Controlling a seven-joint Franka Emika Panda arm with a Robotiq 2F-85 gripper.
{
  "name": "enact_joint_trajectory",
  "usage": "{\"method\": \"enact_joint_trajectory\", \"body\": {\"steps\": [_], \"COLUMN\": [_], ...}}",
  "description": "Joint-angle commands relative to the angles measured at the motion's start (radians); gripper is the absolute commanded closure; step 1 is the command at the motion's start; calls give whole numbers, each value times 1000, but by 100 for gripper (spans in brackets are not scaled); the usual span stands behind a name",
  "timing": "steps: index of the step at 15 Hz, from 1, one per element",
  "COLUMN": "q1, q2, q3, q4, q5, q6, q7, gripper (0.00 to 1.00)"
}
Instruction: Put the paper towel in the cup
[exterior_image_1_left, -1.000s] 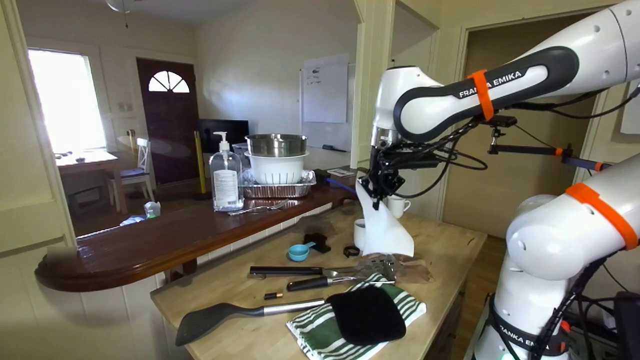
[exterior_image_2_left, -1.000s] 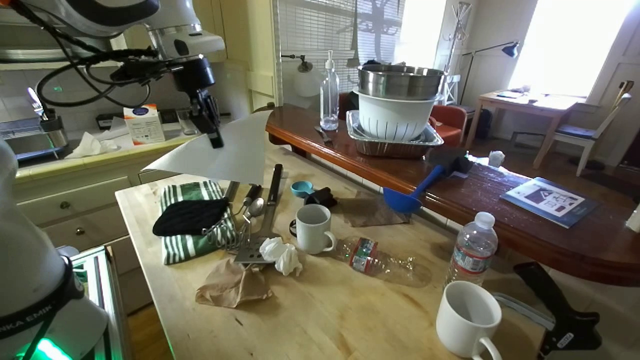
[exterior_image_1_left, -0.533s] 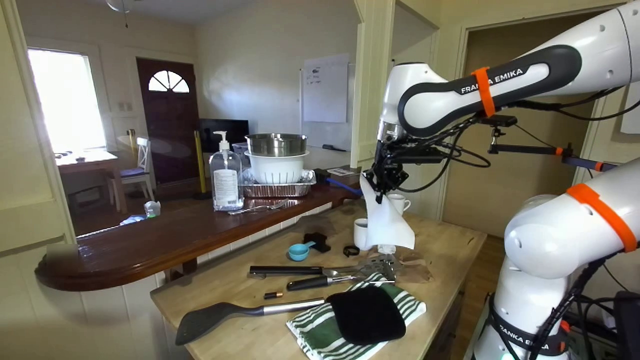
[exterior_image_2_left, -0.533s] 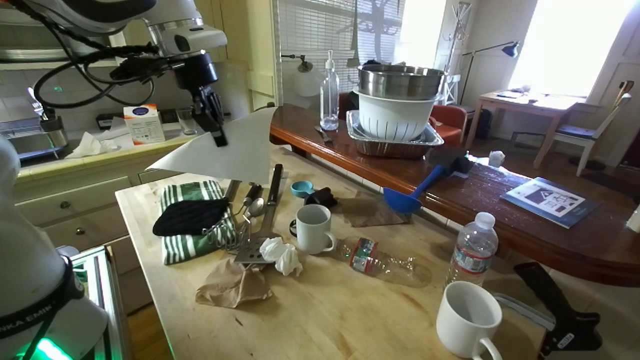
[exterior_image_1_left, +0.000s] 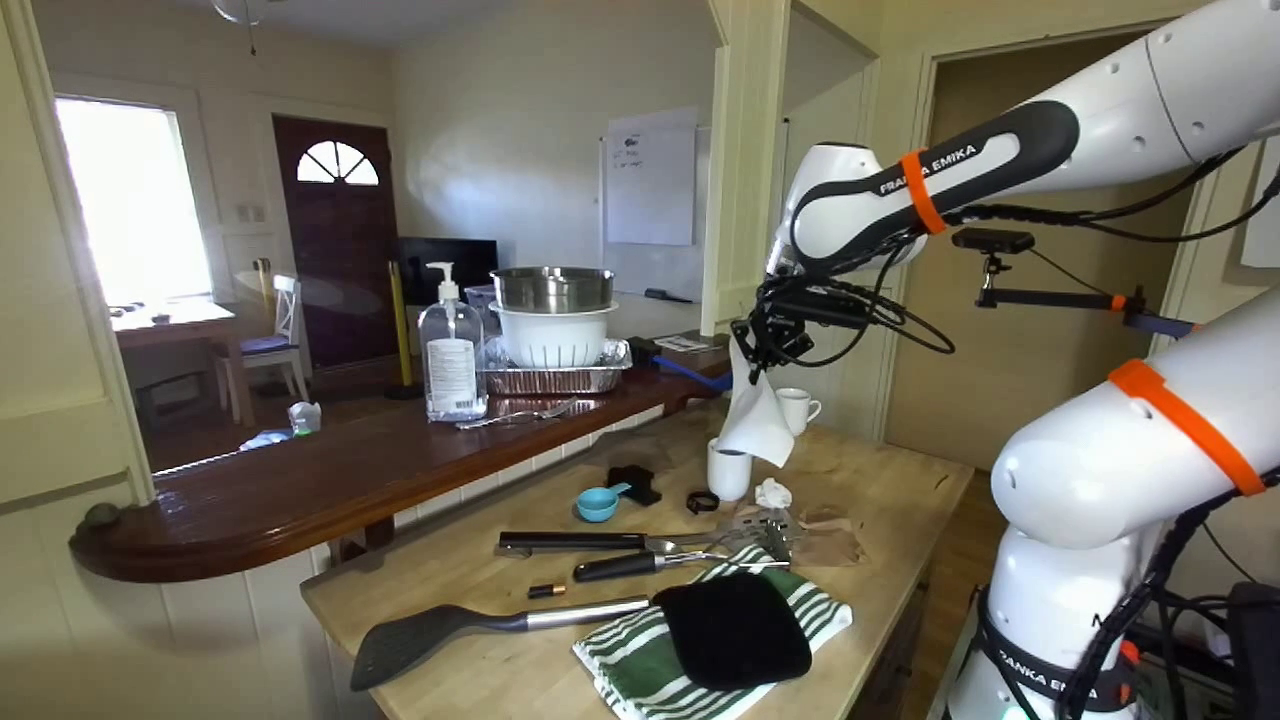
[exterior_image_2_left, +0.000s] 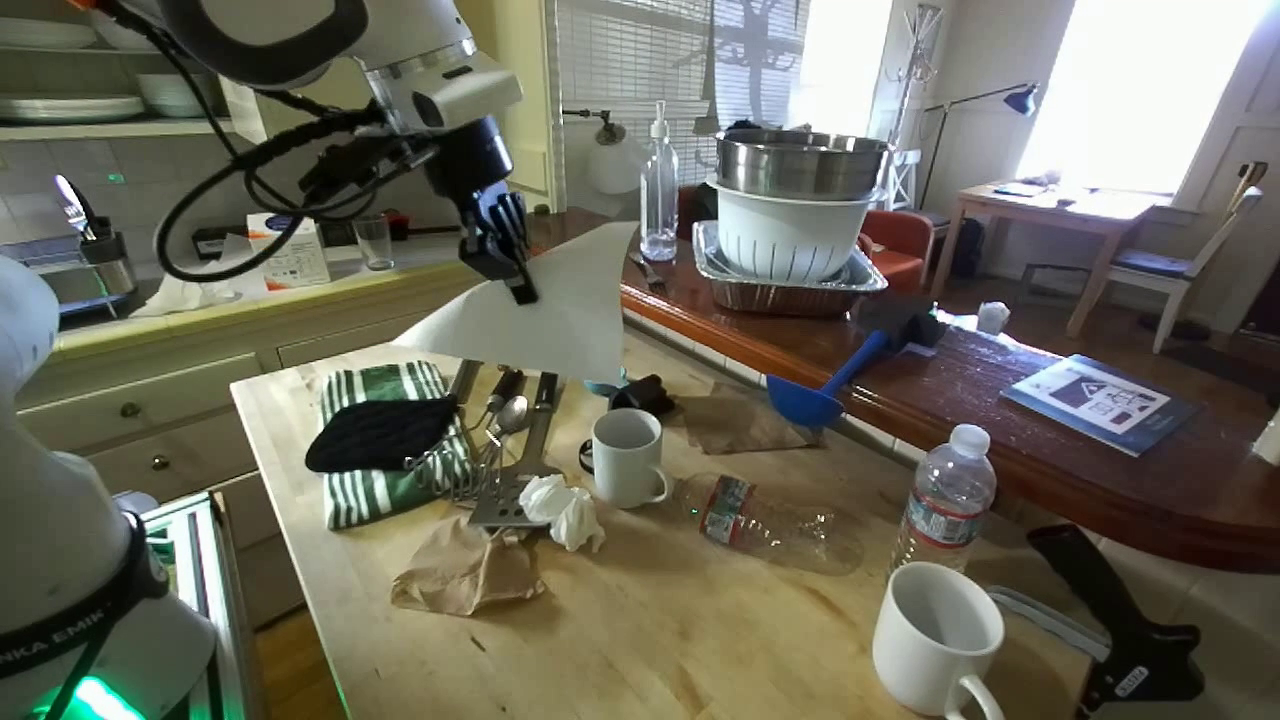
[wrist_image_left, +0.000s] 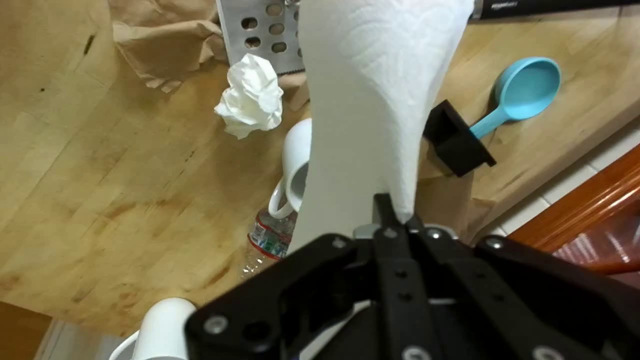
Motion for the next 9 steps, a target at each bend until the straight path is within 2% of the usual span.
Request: {"method": "enact_joint_trajectory", "body": {"steps": [1, 6, 9], "q1": [-35, -55, -64], "q2": [29, 113, 176], "q3": [11, -1, -4], "q4": [3, 14, 24], "q5": [19, 17, 42], "q6": [24, 67, 181], "q7": [-13, -9, 23], "gripper": [98, 100, 100]}}
